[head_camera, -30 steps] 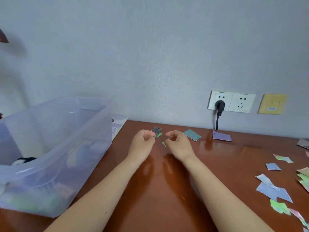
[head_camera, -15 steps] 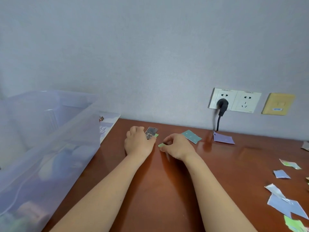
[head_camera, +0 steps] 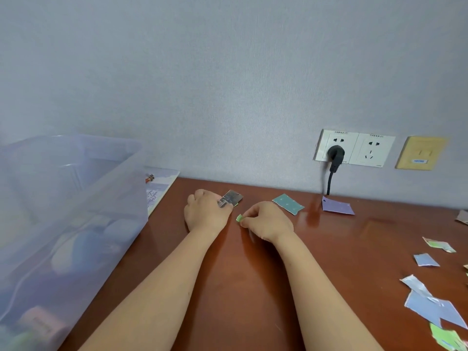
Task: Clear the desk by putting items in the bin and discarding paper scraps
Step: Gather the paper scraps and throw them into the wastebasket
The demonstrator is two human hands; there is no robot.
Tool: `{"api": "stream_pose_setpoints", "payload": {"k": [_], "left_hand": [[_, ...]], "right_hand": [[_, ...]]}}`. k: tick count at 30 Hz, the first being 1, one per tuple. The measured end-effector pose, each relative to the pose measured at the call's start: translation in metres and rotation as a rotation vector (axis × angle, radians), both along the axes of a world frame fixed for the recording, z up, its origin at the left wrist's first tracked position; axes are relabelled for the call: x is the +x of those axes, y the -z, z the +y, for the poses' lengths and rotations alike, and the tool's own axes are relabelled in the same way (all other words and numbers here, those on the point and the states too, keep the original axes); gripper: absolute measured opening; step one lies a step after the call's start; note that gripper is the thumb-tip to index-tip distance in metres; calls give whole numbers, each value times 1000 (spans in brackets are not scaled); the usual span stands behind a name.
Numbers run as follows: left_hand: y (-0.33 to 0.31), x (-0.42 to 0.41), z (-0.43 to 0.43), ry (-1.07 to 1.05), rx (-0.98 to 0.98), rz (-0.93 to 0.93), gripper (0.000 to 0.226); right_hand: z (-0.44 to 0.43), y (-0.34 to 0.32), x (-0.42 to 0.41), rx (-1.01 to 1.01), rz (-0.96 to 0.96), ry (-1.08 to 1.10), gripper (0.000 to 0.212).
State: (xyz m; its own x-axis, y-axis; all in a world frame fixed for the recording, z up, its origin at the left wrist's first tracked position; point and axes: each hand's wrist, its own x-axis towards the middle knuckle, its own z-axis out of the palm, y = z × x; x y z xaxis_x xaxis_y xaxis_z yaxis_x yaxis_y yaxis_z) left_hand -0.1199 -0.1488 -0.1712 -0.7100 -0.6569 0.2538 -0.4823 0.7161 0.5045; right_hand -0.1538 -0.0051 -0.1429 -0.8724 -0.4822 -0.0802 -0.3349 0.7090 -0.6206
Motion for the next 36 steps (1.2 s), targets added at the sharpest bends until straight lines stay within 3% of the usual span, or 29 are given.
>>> {"api": "stream_pose_setpoints", "payload": {"k": [8,24,29,36], "left_hand": [[-3,5,3,79,15,76,13],[2,-2,0,118,-53,-64,23],[0,1,-1,140,1,77,33],[-5,9,3,98,343,371,8]], "right_hand": [[-2,14,-1,-293,63,231,19],[-4,17,-4,-391,115,313,15],[-4,17,-5,-431,108,320,15],[-3,18,-8,-738,21,221,7]]}}
